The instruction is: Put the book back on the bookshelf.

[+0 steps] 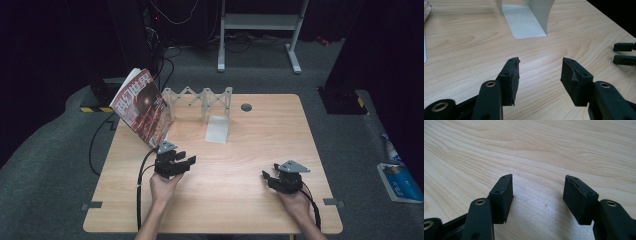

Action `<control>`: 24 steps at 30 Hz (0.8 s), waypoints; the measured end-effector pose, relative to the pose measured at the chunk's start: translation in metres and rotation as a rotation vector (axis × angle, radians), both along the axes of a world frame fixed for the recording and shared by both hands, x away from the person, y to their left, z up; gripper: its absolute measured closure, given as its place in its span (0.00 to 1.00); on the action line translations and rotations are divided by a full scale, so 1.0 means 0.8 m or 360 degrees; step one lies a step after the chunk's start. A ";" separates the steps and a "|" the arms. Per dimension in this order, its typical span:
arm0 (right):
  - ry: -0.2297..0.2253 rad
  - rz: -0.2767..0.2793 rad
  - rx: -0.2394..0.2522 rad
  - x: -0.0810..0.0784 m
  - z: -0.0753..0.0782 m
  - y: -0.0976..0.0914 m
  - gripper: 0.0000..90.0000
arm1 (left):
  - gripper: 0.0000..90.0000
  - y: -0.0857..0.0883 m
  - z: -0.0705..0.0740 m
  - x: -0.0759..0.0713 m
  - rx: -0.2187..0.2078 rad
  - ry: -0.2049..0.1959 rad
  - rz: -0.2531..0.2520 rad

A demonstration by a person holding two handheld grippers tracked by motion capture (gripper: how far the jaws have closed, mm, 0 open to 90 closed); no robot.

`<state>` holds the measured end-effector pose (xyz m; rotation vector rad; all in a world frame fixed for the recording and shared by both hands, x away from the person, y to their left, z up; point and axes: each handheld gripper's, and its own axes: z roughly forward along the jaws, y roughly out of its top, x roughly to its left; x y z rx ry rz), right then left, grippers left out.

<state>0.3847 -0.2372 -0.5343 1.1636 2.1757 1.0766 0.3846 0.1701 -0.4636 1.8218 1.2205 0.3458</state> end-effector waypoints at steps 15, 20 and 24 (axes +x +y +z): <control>0.0000 0.0000 0.0000 0.000 0.000 0.000 0.46 | 0.54 -0.012 -0.017 0.006 0.0038 0.0014 0.0010; 0.0002 -0.0001 0.0002 0.000 0.000 0.000 0.46 | 0.55 -0.015 -0.024 0.008 0.0057 0.0013 0.0024; 0.0000 0.0001 0.0000 0.000 0.000 0.000 0.46 | 0.55 -0.018 -0.030 0.010 0.0076 0.0016 0.0035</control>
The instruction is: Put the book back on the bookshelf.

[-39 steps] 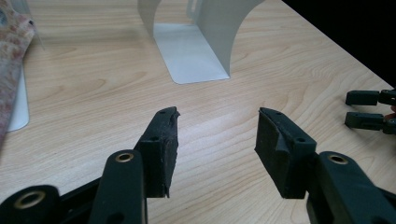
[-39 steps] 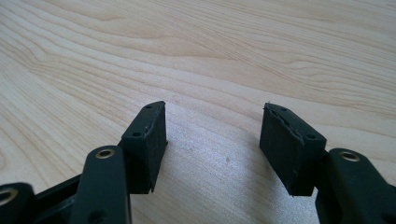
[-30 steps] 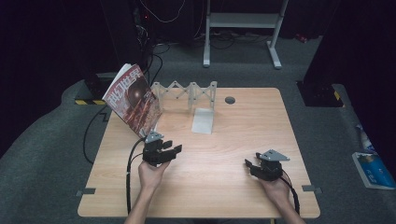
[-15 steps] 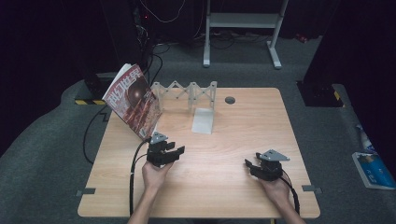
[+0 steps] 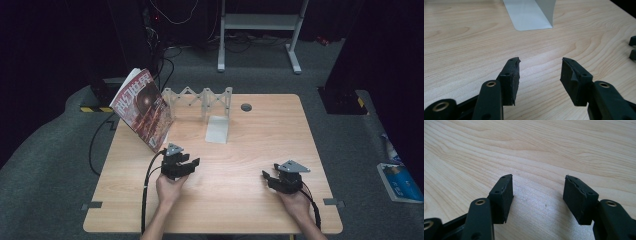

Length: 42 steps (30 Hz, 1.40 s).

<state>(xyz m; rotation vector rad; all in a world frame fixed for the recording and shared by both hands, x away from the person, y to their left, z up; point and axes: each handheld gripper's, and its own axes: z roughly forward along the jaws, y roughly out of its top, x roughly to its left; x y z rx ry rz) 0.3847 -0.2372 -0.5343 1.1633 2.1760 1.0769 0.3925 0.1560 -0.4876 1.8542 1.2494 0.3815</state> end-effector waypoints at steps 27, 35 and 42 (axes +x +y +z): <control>-0.0002 0.0033 -0.0002 0.001 0.000 0.000 0.45 | 0.55 -0.024 -0.030 0.021 0.0098 -0.0018 0.0058; 0.0000 0.0034 0.0000 0.001 0.000 0.001 0.45 | 0.55 -0.029 -0.038 0.023 0.0188 -0.0021 0.0064; -0.0001 0.0032 0.0001 0.000 0.000 0.000 0.45 | 0.54 -0.035 -0.049 0.024 0.0244 -0.0050 0.0080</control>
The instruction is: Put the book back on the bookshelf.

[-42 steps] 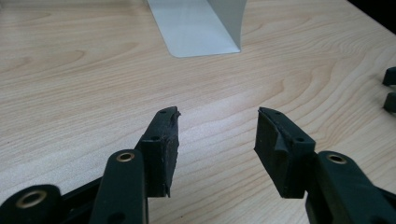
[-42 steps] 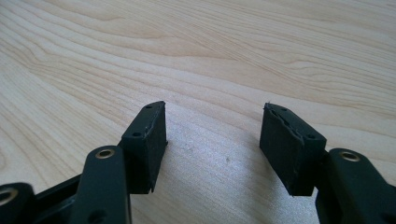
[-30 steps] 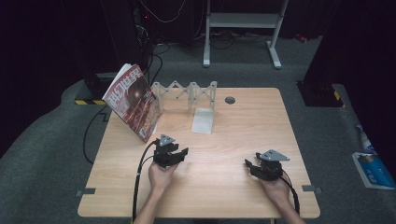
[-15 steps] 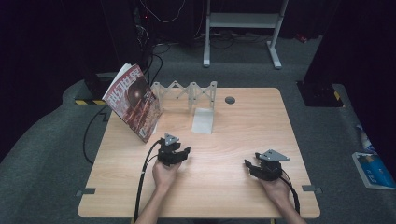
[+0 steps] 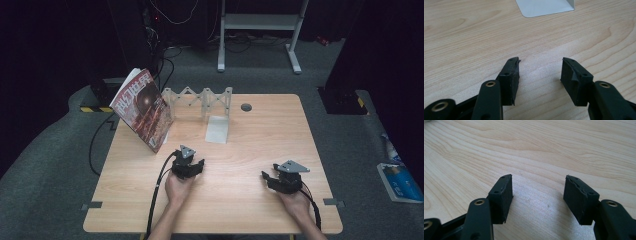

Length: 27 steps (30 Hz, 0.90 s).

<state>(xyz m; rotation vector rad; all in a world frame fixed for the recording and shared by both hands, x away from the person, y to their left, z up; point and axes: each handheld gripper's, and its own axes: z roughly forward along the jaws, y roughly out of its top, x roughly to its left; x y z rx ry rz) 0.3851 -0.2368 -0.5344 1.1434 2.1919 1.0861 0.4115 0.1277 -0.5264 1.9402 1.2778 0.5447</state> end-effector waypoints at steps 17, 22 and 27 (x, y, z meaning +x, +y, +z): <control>0.0002 -0.0007 0.0001 0.000 0.000 0.000 0.44 | 0.44 -0.005 -0.009 -0.009 0.0030 -0.0104 -0.0019; 0.0002 -0.0010 0.0000 -0.001 0.000 0.000 0.44 | 0.44 -0.003 -0.009 -0.009 0.0003 -0.0096 -0.0014; 0.0003 -0.0016 0.0002 -0.001 0.000 0.000 0.44 | 0.44 -0.002 -0.009 -0.008 -0.0006 -0.0097 -0.0009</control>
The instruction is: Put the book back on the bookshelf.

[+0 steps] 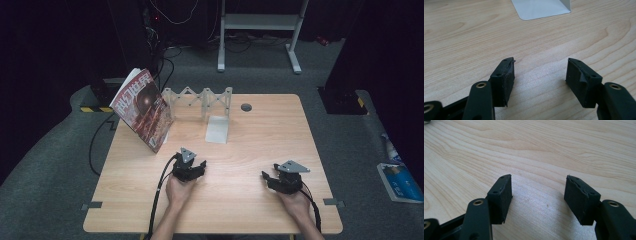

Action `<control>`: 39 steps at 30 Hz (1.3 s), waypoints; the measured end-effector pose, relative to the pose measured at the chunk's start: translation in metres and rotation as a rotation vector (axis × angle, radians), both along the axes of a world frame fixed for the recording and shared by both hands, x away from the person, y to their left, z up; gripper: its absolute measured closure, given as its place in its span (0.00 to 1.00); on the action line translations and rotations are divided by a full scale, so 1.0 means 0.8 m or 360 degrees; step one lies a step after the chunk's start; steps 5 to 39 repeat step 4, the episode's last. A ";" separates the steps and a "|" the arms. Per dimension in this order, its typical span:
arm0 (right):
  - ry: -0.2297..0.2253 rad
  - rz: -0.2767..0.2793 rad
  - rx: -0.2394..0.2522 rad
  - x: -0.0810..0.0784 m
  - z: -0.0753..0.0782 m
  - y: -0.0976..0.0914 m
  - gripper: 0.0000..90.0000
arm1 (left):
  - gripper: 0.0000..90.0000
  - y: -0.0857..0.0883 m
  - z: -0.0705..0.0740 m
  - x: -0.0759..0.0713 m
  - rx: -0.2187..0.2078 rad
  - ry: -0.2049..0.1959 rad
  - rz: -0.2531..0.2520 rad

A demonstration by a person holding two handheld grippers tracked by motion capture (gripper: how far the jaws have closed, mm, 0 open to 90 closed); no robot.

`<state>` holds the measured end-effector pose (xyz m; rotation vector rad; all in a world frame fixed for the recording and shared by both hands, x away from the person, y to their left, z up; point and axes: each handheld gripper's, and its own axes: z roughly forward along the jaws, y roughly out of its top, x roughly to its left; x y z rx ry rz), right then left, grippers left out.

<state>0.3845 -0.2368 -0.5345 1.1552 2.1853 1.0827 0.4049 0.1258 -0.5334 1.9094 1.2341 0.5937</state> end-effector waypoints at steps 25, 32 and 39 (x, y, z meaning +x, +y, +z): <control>0.0002 -0.0001 0.0002 0.000 0.000 0.000 0.44 | 0.44 0.001 0.000 0.000 -0.0015 0.0004 0.0003; 0.0002 -0.0001 0.0002 0.000 0.000 0.000 0.44 | 0.44 0.001 0.000 0.000 -0.0015 0.0004 0.0003; 0.0002 -0.0001 0.0002 0.000 0.000 0.000 0.44 | 0.44 0.001 0.000 0.000 -0.0015 0.0004 0.0003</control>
